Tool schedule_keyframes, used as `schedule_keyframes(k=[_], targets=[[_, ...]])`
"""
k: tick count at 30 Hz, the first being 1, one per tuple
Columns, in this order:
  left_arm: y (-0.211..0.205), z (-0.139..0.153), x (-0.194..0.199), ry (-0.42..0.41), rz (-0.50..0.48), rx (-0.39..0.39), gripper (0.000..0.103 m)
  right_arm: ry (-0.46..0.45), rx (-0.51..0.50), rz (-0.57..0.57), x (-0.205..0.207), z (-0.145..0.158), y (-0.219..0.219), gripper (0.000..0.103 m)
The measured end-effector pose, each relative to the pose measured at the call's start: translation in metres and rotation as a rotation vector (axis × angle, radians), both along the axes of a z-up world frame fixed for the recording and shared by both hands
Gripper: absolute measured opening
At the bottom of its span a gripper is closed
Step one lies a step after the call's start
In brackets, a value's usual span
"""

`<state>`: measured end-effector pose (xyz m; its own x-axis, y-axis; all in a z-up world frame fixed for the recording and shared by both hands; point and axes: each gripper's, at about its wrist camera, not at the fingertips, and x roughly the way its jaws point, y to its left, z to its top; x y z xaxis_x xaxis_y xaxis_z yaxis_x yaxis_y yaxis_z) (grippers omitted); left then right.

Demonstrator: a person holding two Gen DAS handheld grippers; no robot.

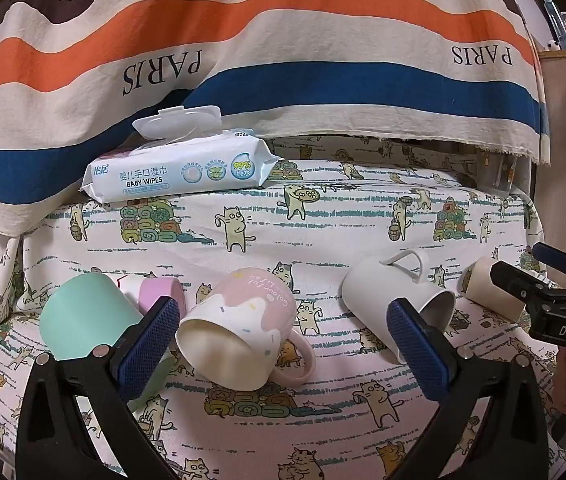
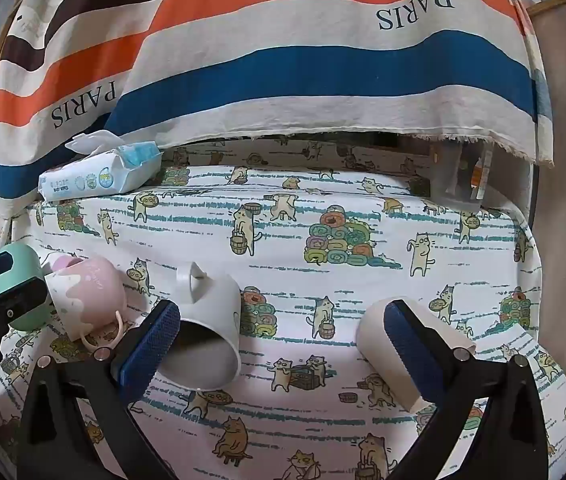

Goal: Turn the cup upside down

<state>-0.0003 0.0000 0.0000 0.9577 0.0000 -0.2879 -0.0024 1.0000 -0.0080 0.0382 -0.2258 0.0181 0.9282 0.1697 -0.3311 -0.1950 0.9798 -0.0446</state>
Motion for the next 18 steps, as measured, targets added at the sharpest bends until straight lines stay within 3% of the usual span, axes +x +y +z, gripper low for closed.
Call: schedule_keyframes(k=[18], targets=[[-0.0001,0.0000,0.0002,0.006,0.000,0.000,0.103,0.000,-0.001,0.000,-0.0003,0.0006,-0.0009,0.102]])
